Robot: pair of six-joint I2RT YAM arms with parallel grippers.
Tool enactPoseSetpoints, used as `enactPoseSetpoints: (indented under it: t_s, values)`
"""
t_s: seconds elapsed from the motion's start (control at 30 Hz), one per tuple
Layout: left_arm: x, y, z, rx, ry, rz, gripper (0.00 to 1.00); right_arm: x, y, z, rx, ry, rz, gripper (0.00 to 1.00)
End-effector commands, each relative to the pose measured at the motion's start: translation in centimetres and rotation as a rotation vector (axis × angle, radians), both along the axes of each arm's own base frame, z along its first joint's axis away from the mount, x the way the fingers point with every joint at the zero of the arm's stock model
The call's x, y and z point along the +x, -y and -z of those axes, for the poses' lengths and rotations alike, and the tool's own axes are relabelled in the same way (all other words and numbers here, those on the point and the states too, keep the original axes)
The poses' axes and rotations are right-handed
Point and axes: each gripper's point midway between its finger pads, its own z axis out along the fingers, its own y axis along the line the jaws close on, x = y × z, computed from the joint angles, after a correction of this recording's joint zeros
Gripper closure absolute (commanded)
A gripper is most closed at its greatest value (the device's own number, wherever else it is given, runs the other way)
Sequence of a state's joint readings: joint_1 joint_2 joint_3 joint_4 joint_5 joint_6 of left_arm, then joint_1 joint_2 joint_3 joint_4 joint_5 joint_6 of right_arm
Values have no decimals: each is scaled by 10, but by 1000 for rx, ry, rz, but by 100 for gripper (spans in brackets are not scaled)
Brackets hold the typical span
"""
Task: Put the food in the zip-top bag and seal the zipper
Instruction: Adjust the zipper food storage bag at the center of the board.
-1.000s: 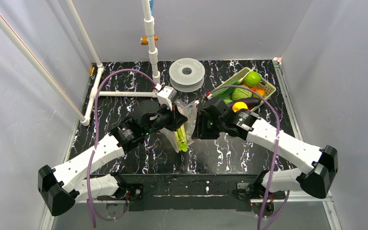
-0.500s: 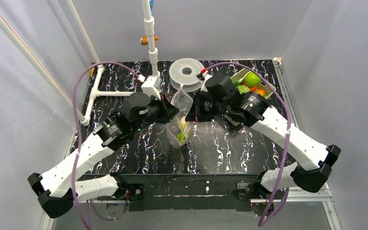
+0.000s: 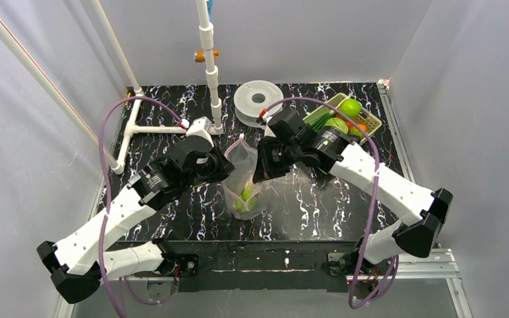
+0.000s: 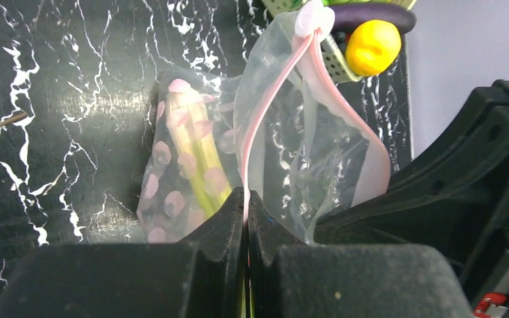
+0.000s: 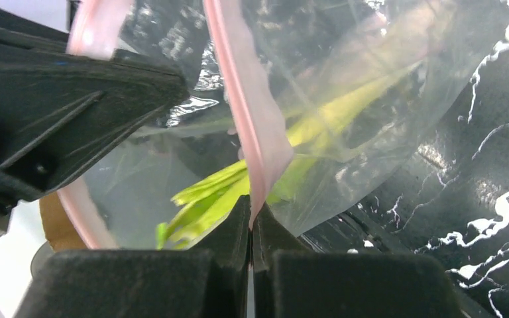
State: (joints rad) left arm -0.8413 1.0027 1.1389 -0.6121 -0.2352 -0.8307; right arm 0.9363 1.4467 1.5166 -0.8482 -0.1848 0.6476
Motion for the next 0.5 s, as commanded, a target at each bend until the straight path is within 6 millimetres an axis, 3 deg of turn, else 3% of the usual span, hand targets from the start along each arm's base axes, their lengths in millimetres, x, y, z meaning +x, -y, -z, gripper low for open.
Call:
enactPoseSetpoints:
  t_s: [0.0, 0.1, 0.17, 0.47]
  values:
    - [-2, -20, -79, -84, 149, -41, 100, 6, -3, -101, 191, 220, -46, 99]
    - [-4, -25, -96, -93, 183, -35, 100, 5, -10, -130, 263, 252, -71, 99]
    - [-5, -26, -102, -93, 211, -23, 100, 6, -18, -138, 304, 258, -88, 99]
    - [1, -78, -127, 61, 418, -114, 100, 31, -75, -139, 344, 245, -171, 99]
